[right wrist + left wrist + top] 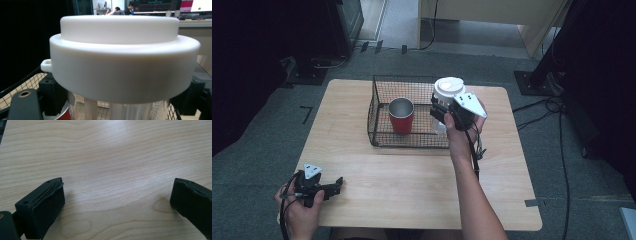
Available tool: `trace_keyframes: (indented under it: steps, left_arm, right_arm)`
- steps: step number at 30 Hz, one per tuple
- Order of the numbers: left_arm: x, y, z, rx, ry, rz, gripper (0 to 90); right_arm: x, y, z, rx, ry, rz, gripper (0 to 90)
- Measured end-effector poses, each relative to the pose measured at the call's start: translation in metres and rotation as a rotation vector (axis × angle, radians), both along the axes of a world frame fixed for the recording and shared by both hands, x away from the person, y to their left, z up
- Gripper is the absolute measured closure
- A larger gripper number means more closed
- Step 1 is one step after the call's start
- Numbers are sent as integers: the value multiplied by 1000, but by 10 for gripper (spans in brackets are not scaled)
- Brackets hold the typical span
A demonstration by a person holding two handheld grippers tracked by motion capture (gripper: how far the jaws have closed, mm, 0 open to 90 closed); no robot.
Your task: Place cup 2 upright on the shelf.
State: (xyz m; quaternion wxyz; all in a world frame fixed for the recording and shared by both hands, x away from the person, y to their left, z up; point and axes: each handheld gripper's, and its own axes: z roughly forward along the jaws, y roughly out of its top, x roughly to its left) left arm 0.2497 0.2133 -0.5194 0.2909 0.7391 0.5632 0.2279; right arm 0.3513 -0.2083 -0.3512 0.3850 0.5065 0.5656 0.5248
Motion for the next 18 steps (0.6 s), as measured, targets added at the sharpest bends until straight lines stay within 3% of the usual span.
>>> trace_keyframes:
  steps: [18]
  left_arm:
    - [0,0,0,-1,0,0,0]
  right_arm:
    - [37,14,-26,-49,87,-9,164]
